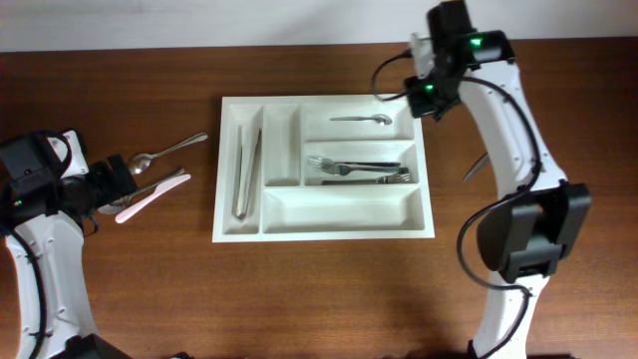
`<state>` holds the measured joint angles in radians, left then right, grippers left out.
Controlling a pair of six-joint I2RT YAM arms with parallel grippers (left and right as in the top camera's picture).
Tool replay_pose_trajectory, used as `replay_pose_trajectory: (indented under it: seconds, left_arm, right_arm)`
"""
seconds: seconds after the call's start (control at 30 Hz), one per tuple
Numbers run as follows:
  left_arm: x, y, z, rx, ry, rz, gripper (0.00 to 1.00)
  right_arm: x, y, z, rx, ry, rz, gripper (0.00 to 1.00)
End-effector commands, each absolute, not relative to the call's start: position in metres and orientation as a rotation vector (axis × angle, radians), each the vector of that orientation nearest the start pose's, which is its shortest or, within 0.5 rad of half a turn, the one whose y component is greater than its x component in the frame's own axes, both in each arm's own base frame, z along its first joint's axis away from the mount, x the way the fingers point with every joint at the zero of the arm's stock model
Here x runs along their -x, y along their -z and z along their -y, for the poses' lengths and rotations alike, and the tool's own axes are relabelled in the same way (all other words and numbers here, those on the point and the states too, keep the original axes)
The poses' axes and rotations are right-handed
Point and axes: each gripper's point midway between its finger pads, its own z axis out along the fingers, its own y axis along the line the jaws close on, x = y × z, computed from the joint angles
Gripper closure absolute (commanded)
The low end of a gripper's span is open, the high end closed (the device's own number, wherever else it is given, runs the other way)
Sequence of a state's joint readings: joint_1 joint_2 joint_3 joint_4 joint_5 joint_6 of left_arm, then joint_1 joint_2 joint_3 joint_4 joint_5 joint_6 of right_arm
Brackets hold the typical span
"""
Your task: Pack container
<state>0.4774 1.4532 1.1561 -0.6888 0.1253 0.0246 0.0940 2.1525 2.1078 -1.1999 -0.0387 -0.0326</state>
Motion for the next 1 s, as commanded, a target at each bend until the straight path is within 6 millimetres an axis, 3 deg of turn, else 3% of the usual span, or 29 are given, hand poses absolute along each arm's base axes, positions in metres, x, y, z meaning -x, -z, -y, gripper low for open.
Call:
replay_pose_trajectory:
  seconds: [0.0, 0.07, 0.17, 0.3, 0.43, 0.57, 0.67, 0.97]
  left_arm:
    - [-0.348, -0.163, -0.154, 0.530, -0.017, -2.472, 0.01]
    - [-0.348, -0.163, -0.154, 0.530, -0.016, -2.472, 0.01]
    - [-0.348, -0.163, -0.154, 0.530, -0.017, -2.472, 0.01]
    - [-0.348, -0.163, -0.154, 0.530, -0.017, -2.472, 0.01]
    - [-0.348, -0.163, -0.154, 0.530, -0.016, -2.472, 0.01]
    - [-0.348, -0.163, -0.154, 0.530, -0.017, -2.472, 0.01]
    - [-0.348, -0.163, -0.154, 0.530, -0.017, -2.472, 0.01]
    - [-0.348, -0.163, -0.154, 0.530, -0.016, -2.472, 0.01]
  right_arm:
    - [-0.480, -0.129, 0.006, -0.412, -0.139, -2.848, 0.96]
    - [-0.474, -0.115, 0.023, -0.577, -0.223, -2.852, 0.95]
    - [-0.460, -0.095, 0.044, -0.725, -0.248, -2.877, 0.78]
    - [-0.447, -0.071, 0.060, -0.927, -0.241, -2.865, 0.64]
    - [-0.447, -0.055, 0.071, -1.090, -0.257, -2.797, 0.64]
    - [-0.453, -0.051, 0.082, -1.134, -0.209, -2.746, 0.65]
    - [-0.449, -0.050, 0.100, -1.290, -0.125, -2.677, 0.65]
    - [-0.444, -0.031, 0.116, -1.388, -0.106, -2.661, 0.66]
